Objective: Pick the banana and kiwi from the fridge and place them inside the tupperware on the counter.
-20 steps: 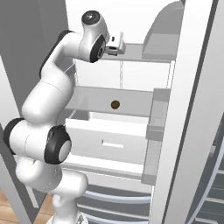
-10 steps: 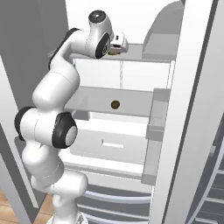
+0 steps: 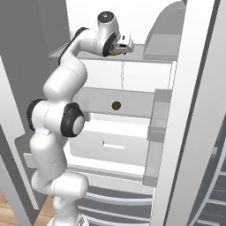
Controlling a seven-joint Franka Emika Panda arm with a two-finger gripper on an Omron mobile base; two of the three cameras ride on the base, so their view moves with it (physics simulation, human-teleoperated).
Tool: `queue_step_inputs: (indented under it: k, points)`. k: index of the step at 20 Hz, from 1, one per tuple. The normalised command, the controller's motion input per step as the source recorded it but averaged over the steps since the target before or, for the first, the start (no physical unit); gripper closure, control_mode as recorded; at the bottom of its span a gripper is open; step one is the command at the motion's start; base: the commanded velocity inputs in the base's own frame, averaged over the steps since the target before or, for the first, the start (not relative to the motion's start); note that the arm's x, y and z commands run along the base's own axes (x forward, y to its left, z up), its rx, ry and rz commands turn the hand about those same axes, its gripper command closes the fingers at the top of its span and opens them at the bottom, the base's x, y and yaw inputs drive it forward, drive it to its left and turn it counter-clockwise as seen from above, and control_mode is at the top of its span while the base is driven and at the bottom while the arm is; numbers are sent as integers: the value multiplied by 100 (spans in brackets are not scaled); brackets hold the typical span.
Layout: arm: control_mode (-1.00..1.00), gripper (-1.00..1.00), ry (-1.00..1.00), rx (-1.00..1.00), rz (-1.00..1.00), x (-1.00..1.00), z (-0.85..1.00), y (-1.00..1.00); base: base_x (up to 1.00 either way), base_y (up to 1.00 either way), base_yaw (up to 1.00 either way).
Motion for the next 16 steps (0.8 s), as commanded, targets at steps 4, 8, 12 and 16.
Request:
queue_step_inputs:
  k: [4,8,12,16]
  points:
    - [-100,-100,1,0,0,53,-9,-4,0,0,0]
    - [-100,100,0,0,0,13,-41,-3,0,0,0]
    - [-100,100,0,0,0,-2,-52,0,0,0,0]
    - [-100,100,0,0,0,-39,-68,-5,0,0,0]
